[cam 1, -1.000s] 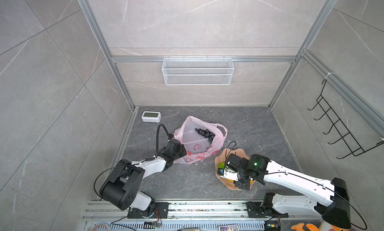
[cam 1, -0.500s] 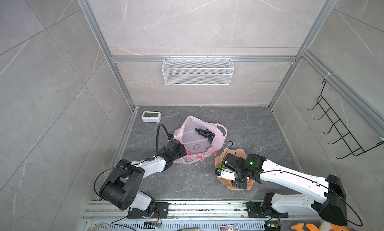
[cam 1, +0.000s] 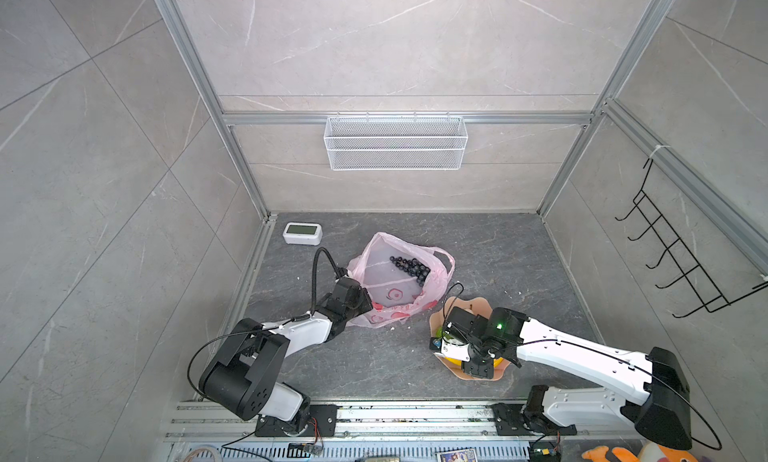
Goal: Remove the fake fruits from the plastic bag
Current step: 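Lower the banana into the peach bowl and open the right gripper, then move the right gripper back into the bag toward the black grapes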
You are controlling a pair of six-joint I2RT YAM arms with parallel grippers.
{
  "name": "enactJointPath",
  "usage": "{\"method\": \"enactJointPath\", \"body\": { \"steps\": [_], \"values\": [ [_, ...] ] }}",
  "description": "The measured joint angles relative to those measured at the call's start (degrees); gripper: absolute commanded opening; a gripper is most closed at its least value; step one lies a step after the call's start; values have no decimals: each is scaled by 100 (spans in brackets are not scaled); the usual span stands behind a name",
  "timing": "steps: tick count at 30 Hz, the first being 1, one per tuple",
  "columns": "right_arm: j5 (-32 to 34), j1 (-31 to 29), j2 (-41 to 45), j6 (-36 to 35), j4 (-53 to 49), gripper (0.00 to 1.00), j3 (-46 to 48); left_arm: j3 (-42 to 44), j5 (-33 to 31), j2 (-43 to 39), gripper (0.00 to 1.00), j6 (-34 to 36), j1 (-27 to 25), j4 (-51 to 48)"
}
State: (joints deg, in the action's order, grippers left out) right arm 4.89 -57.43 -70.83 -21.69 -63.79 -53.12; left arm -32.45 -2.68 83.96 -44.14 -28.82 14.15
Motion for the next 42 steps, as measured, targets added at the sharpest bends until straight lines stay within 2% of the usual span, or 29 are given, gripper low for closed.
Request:
{"method": "enactJointPath", "body": {
  "steps": [12, 16, 21, 27, 30, 35, 42],
  "values": [
    [48, 0, 46, 0, 17, 40, 17, 0, 7, 0, 1, 2, 0, 0],
    [168, 0, 474, 24, 208, 40, 17, -2, 39, 31, 1, 2, 0, 0],
    [944, 2, 1233, 251, 879, 44, 39, -11, 138, 44, 1, 4, 0, 0],
    [2356, 24, 1388, 717, 1915, 66, 208, -24, 157, 44, 1, 4, 11, 2],
    [2730, 70, 1384, 1023, 2472, 70, 223, -24, 162, 48, 1, 4, 20, 2],
    [3073, 212, 787, 1829, 3097, 62, -136, -28, 181, 52, 2, 4, 20, 2],
    [2793, 310, -807, 2802, 3246, 57, -1307, -33, 284, 52, 1, 9, 22, 2]
  ]
}}
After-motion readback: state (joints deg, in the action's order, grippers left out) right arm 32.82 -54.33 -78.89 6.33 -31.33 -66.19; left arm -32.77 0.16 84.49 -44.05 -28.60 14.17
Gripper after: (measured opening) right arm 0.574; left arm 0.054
